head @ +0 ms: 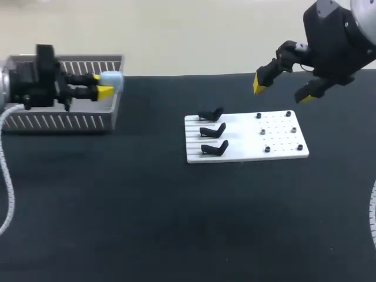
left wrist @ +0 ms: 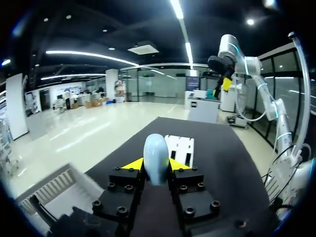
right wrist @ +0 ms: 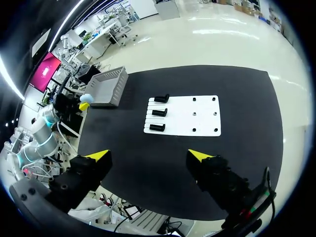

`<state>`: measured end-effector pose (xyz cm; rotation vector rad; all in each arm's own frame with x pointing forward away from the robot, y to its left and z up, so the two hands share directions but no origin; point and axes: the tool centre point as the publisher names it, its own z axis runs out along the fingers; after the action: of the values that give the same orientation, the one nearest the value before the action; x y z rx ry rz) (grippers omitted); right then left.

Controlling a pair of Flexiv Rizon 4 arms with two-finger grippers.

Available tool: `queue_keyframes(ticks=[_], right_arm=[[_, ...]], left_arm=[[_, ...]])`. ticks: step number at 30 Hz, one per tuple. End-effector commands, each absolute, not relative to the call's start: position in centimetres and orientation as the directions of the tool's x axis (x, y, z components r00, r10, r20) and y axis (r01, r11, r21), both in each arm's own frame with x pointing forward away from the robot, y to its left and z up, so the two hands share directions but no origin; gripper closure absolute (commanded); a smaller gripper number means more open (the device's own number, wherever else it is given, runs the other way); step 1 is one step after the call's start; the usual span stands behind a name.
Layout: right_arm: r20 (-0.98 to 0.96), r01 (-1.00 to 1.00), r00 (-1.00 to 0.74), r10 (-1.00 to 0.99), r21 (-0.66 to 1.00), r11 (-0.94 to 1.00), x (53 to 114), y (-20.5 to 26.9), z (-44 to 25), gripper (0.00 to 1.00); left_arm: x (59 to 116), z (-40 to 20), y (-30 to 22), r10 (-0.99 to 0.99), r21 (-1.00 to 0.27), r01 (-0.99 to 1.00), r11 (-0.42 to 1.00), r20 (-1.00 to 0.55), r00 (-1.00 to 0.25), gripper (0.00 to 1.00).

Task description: Pick up each earbud case from the left stands, insert the matching earbuds, close the lid, and place the case in the box.

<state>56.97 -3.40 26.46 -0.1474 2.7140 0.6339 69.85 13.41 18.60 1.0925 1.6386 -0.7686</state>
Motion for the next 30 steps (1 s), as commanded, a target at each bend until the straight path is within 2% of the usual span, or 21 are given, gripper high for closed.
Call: queue_keyframes(ticks=[1, 8, 18, 19, 20, 21, 22, 30], right_arm=[[-0.362, -0.176, -0.932, -0.017, 0.409, 0.895, 56.8, -3.4, 26.4, 0.0], [-0.362, -0.176, -0.932, -0.017, 0.409, 0.895, 56.8, -3.4, 26.4, 0.0], [-0.362, -0.176, -0.932, -0.017, 0.409, 0.895, 56.8, -3.4, 26.4, 0.0], [-0.362, -0.176, -0.932, -0.017, 0.409, 0.895, 56.8, -3.4, 26.4, 0.0], [-0.362, -0.176, -0.932, -0.017, 0.409, 0.895, 56.8, -3.4, 26.4, 0.0], [-0.362, -0.176, -0.932, -0.017, 0.409, 0.895, 56.8, -3.4, 26.4, 0.0], [-0.362, -0.176, -0.932, -0.017, 0.409, 0.895, 56.8, -3.4, 26.4, 0.0], [-0.362, -0.176, -0.932, -0.017, 0.409, 0.895, 56.8, -3.4, 26.4, 0.0]], left_arm=[[69.6, 19.9, 17.7, 0.318, 0.081, 0.829, 0.554, -0.94, -0.12, 1.0], [72.3, 20.4, 23.6, 0.352, 0.106, 0.767, 0.633, -0.922, -0.163, 1.0], [78.0, 22.3, 28.8, 0.407, 0.146, 0.784, 0.603, -0.902, -0.145, 1.0], [78.5, 22.4, 29.1, 0.407, 0.15, 0.791, 0.593, -0.904, -0.134, 0.97], [78.8, 22.6, 29.1, 0.407, 0.153, 0.795, 0.587, -0.904, -0.127, 0.81], [79.3, 22.9, 29.2, 0.42, 0.159, 0.799, 0.58, -0.899, -0.127, 0.55], [79.8, 22.9, 29.4, 0.427, 0.163, 0.804, 0.572, -0.896, -0.122, 0.0], [81.2, 23.3, 30.4, 0.426, 0.177, 0.812, 0.556, -0.9, -0.096, 0.0]])
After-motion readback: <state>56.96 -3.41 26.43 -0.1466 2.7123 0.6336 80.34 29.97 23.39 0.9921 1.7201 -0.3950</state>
